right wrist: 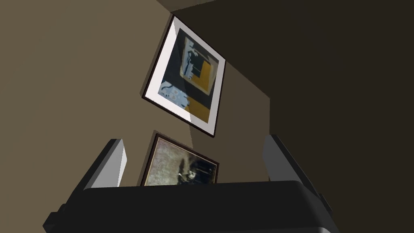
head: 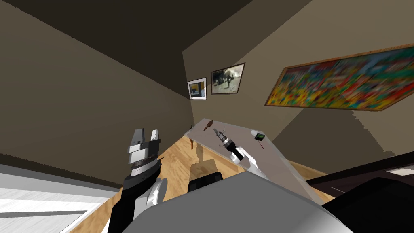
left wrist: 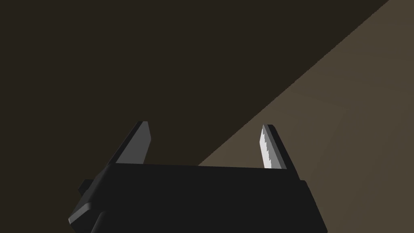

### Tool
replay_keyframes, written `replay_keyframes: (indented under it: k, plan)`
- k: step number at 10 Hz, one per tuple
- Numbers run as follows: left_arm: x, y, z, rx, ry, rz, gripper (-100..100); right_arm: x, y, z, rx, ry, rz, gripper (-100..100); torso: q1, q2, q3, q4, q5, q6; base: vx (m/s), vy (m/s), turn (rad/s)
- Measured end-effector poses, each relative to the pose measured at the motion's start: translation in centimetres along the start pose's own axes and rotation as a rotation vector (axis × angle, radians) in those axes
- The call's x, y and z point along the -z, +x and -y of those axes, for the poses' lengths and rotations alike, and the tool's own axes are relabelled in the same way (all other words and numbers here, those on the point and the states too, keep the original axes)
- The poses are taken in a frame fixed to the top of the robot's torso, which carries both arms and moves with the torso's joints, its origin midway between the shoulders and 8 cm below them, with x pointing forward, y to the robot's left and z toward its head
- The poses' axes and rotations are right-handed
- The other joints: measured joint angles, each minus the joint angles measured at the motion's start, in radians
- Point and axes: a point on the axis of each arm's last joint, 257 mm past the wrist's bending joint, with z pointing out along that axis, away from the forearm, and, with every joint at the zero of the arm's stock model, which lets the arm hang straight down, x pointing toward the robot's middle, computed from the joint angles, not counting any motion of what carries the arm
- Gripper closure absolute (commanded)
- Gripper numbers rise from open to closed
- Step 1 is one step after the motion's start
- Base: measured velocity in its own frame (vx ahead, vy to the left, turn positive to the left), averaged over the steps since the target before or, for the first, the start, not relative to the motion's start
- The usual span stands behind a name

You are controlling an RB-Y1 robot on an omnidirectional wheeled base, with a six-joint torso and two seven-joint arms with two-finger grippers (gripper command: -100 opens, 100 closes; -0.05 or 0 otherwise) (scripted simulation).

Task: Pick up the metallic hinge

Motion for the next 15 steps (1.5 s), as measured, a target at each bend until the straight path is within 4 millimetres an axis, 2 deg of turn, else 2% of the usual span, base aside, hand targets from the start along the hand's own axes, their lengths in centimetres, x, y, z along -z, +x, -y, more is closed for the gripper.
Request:
replay_keyframes:
  k: [3,7,11,15]
  plan:
    - [0.0,0.0,0.0,0.0,0.0,0.0,0,0.1,2.6,3.6,0.099,0.063,-0.104,-100,0.0,0.0,0.0,0.0,0.0,0.0,0.028,0.034,0.057]
    - [0.0,0.0,0.0,0.0,0.0,0.0,0,0.9,5.0,7.1,0.186,0.12,-0.191,-100,0.0,0.0,0.0,0.0,0.0,0.0,0.023,0.024,0.079]
    - [0.0,0.0,0.0,0.0,0.0,0.0,0,2.3,6.6,10.7,0.26,0.179,-0.267,-100,-0.001,0.001,0.001,0.0,0.0,0.0,0.016,0.014,0.07]
    - [0.0,0.0,0.0,0.0,0.0,0.0,0,4.2,7.9,15.6,0.368,0.252,-0.368,-100,-0.002,0.001,0.0,0.0,0.0,0.0,0.024,0.013,0.091]
